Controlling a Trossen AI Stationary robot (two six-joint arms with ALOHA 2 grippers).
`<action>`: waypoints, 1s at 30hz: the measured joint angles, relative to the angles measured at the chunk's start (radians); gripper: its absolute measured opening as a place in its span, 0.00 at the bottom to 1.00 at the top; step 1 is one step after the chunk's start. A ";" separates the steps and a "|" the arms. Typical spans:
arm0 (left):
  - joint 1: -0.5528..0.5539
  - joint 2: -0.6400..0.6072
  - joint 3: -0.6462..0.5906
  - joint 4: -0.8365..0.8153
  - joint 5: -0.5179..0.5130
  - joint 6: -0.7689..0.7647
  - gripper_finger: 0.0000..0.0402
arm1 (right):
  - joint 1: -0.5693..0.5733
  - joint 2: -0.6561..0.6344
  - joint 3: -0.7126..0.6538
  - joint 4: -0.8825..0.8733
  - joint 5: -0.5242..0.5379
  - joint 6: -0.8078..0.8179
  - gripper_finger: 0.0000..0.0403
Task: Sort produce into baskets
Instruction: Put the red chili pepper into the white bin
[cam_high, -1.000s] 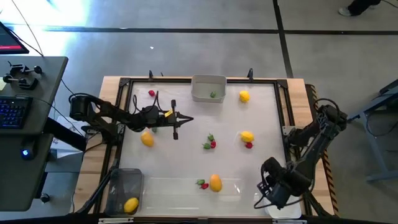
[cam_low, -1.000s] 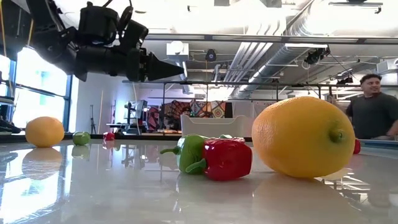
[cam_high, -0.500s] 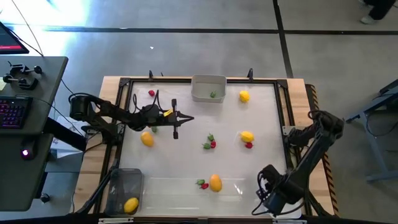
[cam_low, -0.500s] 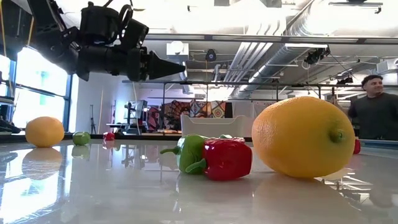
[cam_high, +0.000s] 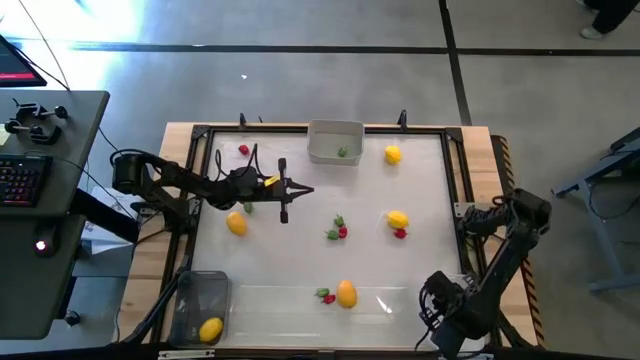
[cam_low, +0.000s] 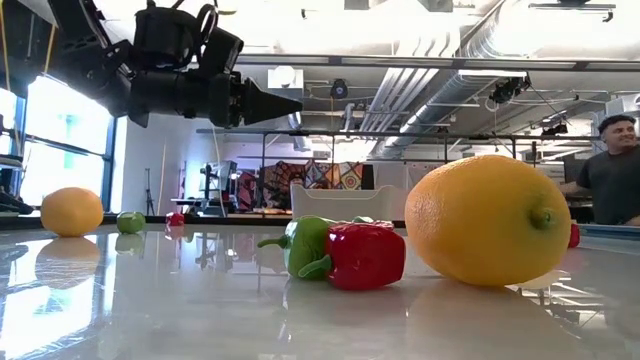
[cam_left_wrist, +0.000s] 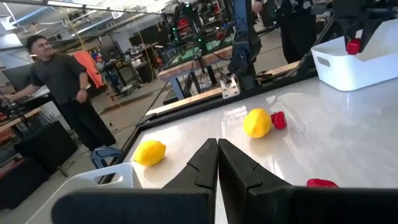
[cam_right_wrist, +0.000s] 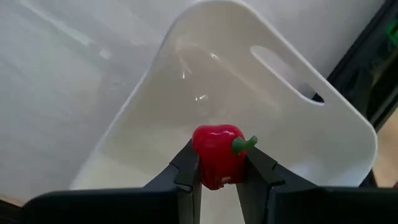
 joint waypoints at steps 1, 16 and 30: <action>0.000 0.000 0.000 -0.003 0.000 0.000 0.00 | 0.006 0.003 0.000 -0.004 0.010 -0.022 0.14; 0.000 0.000 0.000 -0.052 0.000 0.000 0.00 | 0.031 0.006 0.000 -0.066 0.075 -0.191 0.14; 0.000 0.000 0.000 -0.053 -0.001 0.000 0.00 | 0.039 0.006 -0.113 0.115 0.056 -0.228 0.14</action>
